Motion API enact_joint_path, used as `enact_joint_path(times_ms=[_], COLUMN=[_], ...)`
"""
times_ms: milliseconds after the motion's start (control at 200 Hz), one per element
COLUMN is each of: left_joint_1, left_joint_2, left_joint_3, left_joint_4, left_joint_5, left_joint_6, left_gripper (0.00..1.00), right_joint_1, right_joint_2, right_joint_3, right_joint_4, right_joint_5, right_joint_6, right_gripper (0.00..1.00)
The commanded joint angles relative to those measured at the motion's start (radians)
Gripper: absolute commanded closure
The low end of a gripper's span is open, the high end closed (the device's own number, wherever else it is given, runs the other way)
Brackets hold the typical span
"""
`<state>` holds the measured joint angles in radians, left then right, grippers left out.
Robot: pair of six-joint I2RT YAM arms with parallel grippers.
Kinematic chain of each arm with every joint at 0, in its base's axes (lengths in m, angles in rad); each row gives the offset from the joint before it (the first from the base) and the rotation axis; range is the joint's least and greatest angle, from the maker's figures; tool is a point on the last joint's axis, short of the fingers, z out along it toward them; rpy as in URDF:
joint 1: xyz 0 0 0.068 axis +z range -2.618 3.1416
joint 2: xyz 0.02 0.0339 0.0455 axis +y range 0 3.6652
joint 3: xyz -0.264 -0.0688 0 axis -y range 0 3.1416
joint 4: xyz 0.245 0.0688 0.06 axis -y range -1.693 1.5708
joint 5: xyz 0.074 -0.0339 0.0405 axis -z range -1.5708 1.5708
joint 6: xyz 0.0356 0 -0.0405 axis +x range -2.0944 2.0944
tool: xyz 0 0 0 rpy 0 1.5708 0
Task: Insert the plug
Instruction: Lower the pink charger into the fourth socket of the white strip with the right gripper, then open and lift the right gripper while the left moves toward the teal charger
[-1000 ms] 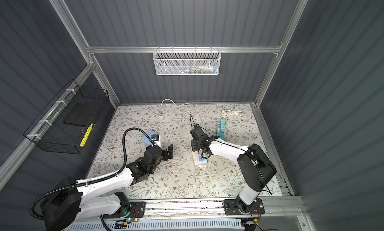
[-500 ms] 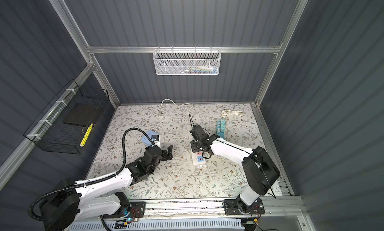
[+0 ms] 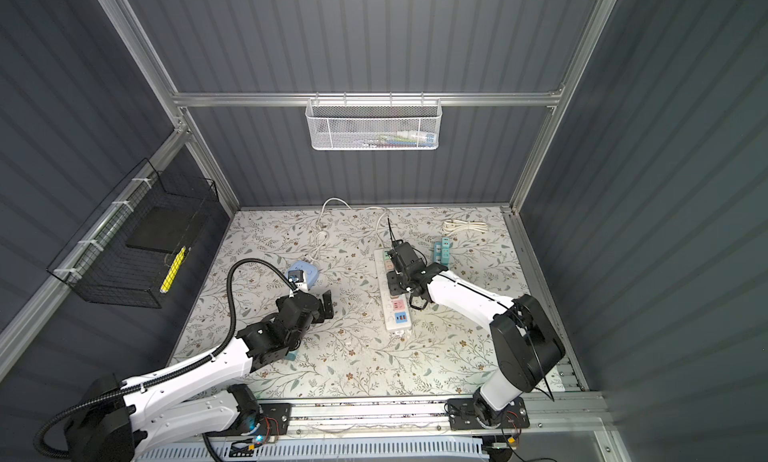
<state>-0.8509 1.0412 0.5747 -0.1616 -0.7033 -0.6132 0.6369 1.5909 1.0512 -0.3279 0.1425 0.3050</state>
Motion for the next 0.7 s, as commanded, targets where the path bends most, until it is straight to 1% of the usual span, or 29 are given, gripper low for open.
enact_joint_path(times_ms=[0,130,185,230,315,405,480,525,585,695], left_joint_1=[0.008,0.013,0.019,0.022,0.021,0.022,0.025,0.027,0.035,0.057], left_joint_2=[-0.02,-0.007,0.004,0.016,0.052,0.09,0.084,0.061,0.03,0.012], left_joint_3=[0.051,0.111,0.128,0.13,0.125,0.117,0.091,0.067,0.043,0.007], left_joint_4=[-0.284,-0.539,-0.603,-0.609,-0.619,-0.651,-0.65,-0.618,-0.595,-0.584], left_joint_5=[-0.076,-0.097,-0.068,-0.025,0.059,0.121,0.178,0.228,0.281,0.357], left_joint_6=[-0.196,-0.333,-0.355,-0.331,-0.306,-0.316,-0.3,-0.272,-0.265,-0.271], left_gripper=[0.0,0.0,0.0,0.0,0.0,0.0,0.03,0.06,0.08,0.12], right_joint_1=[-0.004,-0.003,-0.004,-0.003,-0.003,-0.003,-0.003,-0.003,-0.002,-0.003], right_joint_2=[0.009,-0.017,-0.04,-0.064,-0.109,-0.168,-0.221,-0.252,-0.289,-0.338], right_joint_3=[-0.037,-0.076,-0.088,-0.099,-0.115,-0.147,-0.183,-0.209,-0.246,-0.294], right_joint_4=[0.02,0.047,0.055,0.063,0.078,0.1,0.124,0.143,0.169,0.194], right_joint_5=[0.012,0.008,0.005,0.003,0.008,0.018,0.038,0.057,0.088,0.117], right_joint_6=[-0.012,-0.018,-0.022,-0.026,-0.027,-0.023,-0.018,-0.012,-0.006,0.004], right_gripper=[0.55,0.55,0.54,0.52,0.43,0.37,0.34,0.32,0.3,0.29])
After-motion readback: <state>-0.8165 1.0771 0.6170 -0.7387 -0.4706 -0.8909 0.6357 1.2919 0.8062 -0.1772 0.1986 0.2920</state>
